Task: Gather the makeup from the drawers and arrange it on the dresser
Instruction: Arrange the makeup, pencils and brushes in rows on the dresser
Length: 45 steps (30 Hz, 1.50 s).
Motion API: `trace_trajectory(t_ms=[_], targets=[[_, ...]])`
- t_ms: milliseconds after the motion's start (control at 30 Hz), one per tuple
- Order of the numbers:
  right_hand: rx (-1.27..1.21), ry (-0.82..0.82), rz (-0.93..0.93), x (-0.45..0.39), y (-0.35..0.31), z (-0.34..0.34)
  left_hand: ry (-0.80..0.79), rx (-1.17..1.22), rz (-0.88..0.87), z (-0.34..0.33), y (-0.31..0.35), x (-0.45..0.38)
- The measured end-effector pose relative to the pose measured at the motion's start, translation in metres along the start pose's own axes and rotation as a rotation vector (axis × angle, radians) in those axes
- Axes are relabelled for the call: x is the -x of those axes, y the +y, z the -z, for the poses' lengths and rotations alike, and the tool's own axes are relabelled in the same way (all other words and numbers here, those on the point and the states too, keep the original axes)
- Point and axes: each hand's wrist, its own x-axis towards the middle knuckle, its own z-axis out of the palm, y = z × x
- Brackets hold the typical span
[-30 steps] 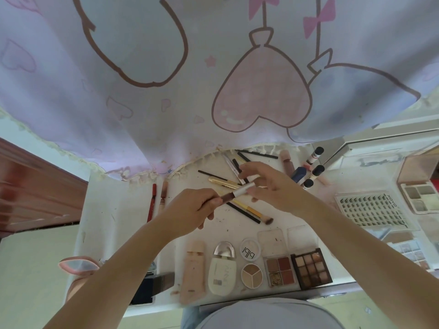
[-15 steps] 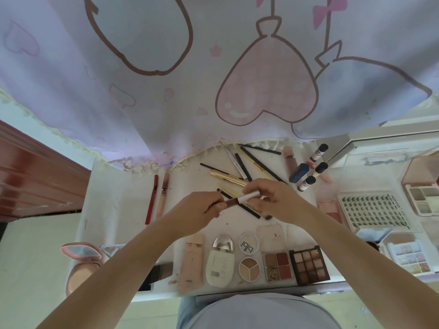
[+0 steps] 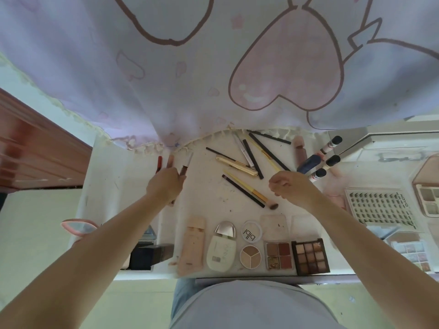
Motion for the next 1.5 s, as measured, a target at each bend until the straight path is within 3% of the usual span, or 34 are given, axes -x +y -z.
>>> trace_trajectory(t_ms=[133,267,367,567,700,867,967,1067,1133,1233,1367,1500], targets=[[0.393,-0.089,-0.008,-0.007,-0.005,-0.006,-0.024,-0.184,0.072,-0.011,-0.004,-0.01],[0.666,-0.148,0.1,-0.012,-0.009,-0.03,0.034,-0.283,0.088,-0.02,-0.01,-0.015],[0.769,-0.127,0.115,-0.014,-0.007,-0.049,0.088,-0.277,0.112,-0.024,-0.016,-0.016],[0.848,-0.127,0.085,-0.014,-0.007,-0.063,0.116,-0.259,-0.027,-0.015,-0.017,-0.012],[0.76,-0.1,0.112,-0.01,-0.008,-0.062,0.094,-0.312,-0.31,-0.008,-0.004,-0.007],[0.512,0.072,0.251,0.004,-0.031,-0.03,0.152,-0.229,-0.708,-0.006,0.029,0.013],[0.409,0.1,0.324,0.017,-0.047,-0.01,0.454,-0.158,-0.862,-0.01,0.045,0.018],[0.302,0.14,0.346,0.026,-0.054,0.004,0.788,-0.019,-0.909,-0.009,0.053,0.02],[0.262,0.139,0.35,0.032,-0.054,0.009,0.927,-0.026,-0.949,-0.003,0.058,0.026],[0.173,0.13,0.354,0.039,-0.053,0.008,0.887,-0.111,-0.975,0.002,0.06,0.034],[-0.157,0.177,0.36,0.039,-0.054,0.004,0.749,-0.144,-0.901,0.006,0.057,0.043],[-0.27,0.139,0.387,0.04,-0.057,0.005,0.713,-0.187,-0.887,0.019,0.05,0.05]])
